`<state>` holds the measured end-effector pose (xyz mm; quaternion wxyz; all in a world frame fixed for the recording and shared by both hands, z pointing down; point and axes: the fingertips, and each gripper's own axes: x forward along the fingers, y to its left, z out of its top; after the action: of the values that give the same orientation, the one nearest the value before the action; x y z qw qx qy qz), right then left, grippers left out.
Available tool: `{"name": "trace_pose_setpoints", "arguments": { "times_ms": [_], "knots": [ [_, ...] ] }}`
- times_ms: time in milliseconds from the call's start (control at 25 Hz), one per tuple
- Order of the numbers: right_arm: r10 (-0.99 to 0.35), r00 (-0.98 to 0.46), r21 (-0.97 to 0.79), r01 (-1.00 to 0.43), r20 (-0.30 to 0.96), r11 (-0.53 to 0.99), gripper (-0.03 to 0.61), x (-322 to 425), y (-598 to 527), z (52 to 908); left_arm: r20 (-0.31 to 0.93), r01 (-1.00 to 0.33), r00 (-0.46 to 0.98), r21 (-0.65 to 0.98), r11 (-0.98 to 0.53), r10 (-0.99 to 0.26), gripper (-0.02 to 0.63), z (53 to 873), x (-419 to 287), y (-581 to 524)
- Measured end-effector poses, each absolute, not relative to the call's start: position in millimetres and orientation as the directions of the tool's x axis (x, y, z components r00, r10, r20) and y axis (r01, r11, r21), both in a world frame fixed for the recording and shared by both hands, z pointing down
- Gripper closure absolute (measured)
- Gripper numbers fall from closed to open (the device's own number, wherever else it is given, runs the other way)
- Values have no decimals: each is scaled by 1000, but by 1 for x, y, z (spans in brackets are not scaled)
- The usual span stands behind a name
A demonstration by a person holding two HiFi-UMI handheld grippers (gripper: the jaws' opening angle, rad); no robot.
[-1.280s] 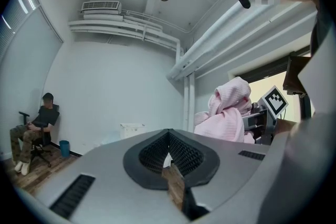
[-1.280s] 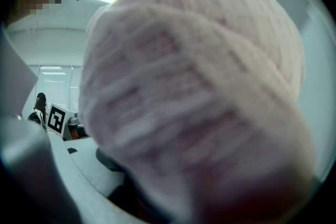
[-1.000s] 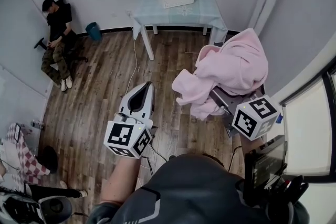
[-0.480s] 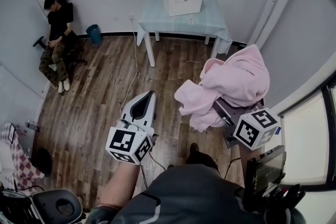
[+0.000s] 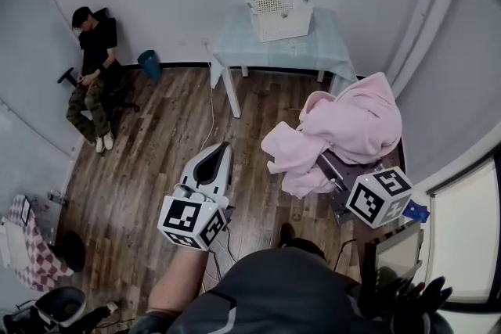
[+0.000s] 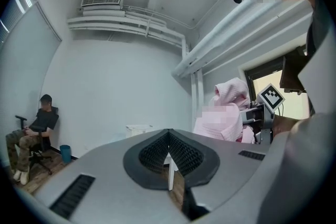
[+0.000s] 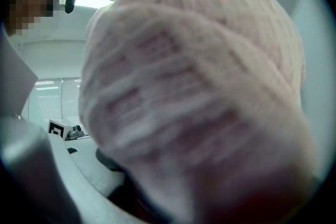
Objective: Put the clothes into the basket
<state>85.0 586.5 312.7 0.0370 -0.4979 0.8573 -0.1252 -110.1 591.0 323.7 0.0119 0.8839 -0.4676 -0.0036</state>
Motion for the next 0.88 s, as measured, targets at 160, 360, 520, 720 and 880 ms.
{"name": "trace_pose_setpoints", "arguments": {
  "times_ms": [160,360,520,720,880],
  "knots": [
    [-840,-537,-273,-822,81,499,215,153,440,314,32,-843,538,24,-537,-843,606,319,-39,451],
    [-825,-559,-289,-806,82,517,215,185,381,316,57,-853,522,15,-522,-851,606,316,-4,391],
    [-829,-554,-285,-809,78,514,215,182,390,312,58,-849,528,9,-528,-847,606,313,-9,398],
    [-836,-544,-288,-813,67,506,214,182,389,309,66,-848,528,-5,-530,-846,606,309,-13,399],
    [-843,-535,-283,-817,50,502,215,183,391,307,61,-839,541,-25,-543,-839,606,306,-11,402]
  ]
}}
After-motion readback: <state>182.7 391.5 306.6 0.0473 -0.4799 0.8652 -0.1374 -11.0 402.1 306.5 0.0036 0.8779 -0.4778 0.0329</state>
